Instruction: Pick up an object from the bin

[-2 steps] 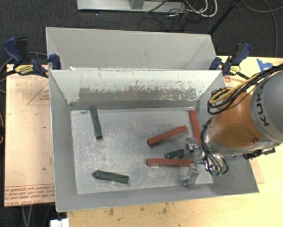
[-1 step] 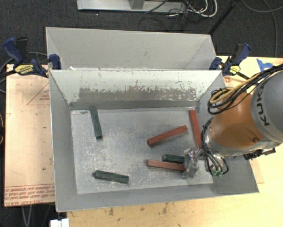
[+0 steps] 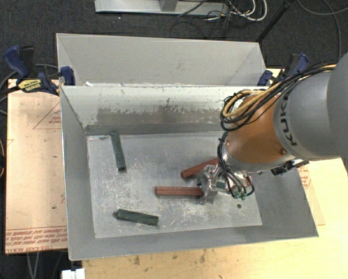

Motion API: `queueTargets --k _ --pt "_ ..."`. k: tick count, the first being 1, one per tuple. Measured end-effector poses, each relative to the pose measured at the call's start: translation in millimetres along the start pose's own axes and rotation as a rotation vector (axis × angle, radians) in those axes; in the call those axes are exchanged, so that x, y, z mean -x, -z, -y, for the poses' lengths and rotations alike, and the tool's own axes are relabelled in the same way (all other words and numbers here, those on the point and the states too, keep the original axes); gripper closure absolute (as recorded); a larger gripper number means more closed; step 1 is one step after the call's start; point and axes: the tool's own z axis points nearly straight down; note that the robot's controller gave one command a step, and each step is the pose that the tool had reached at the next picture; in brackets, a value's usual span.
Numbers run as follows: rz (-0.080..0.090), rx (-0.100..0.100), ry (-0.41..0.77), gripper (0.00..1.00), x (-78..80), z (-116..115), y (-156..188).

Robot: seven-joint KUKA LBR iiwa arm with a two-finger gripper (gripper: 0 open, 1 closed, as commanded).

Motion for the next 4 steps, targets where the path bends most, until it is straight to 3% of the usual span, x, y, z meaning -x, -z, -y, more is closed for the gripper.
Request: queueTargets --k 1,2,3,4 --pt "-0.003 0.000 0.369 1.00 42.6 -23 -1" --pt "0.001 0.001 0.845 1.00 74.1 2 -1" --pt "-0.002 0.002 0.749 1.00 90.4 11 -1" --pt "-0.004 0.002 0.471 1.00 83.7 22 3"
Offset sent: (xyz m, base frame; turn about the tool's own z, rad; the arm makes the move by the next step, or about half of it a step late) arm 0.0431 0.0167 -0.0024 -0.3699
